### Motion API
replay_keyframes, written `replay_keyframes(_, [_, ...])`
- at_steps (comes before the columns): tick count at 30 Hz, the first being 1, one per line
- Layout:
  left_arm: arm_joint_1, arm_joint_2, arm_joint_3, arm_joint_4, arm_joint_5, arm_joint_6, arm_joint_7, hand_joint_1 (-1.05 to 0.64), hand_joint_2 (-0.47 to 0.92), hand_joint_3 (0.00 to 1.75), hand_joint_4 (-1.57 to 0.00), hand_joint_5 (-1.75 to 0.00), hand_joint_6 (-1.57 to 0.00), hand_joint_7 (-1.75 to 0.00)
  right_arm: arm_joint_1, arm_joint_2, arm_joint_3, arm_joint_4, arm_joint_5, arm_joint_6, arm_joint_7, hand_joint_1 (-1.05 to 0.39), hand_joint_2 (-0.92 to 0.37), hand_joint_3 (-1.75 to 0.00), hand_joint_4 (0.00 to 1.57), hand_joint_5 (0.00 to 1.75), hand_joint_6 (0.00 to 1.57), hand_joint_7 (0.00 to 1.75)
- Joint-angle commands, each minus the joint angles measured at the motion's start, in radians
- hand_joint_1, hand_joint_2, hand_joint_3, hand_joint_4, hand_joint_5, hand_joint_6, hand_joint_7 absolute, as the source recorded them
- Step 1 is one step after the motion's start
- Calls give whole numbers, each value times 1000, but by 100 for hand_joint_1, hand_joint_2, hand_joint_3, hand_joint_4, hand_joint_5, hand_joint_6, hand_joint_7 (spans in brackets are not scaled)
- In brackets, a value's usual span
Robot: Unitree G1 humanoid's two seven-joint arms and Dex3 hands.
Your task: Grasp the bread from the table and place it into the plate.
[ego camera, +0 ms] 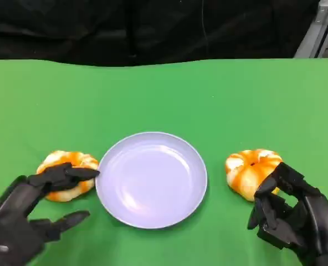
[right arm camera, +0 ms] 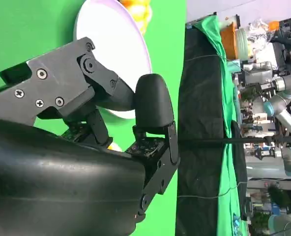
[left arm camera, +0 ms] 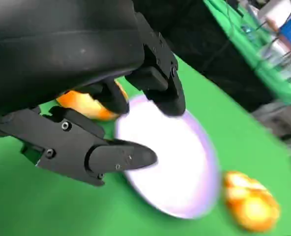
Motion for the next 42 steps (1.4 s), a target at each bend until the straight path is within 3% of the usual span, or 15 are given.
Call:
replay_keyframes(1, [-76, 62, -34, 33, 184, -12, 127, -78, 92, 23, -12, -11, -39, -1, -10, -7, -7, 8, 2, -14, 0, -12, -62, -109, 84, 175, 65, 161])
replay_keyframes(7, [-232, 141, -140, 179, 432, -1, 267, -89, 92, 13, -13, -7, -39, 0, -13, -2, -6, 11, 4, -16, -3, -13, -62, -108, 83, 175, 64, 161])
replay_keyframes(15, [-390, 176, -278, 428, 553, -30, 383, -89, 92, 5, -20, -6, -43, -1, -10, 0, 2, 9, -12, -24, -12, -14, -62, -109, 84, 175, 64, 162])
replay_keyframes(33, [-587, 136, -481, 845, 552, -26, 411, -98, 92, 15, -25, -3, -42, 0, -7, 0, 5, 6, -13, -36, -15, -13, -61, -111, 84, 175, 64, 163])
replay_keyframes(38, [-615, 114, -501, 922, 532, -47, 433, -94, 92, 18, -28, -3, -43, 0, -2, -1, 6, 1, -8, -31, -11, -13, -62, -110, 83, 175, 63, 163])
replay_keyframes(42, [-640, 84, -512, 1007, 505, -87, 453, -82, 92, 22, -37, -5, -47, -2, -2, 0, 7, 0, -14, -32, -17, -13, -61, -110, 83, 175, 63, 163])
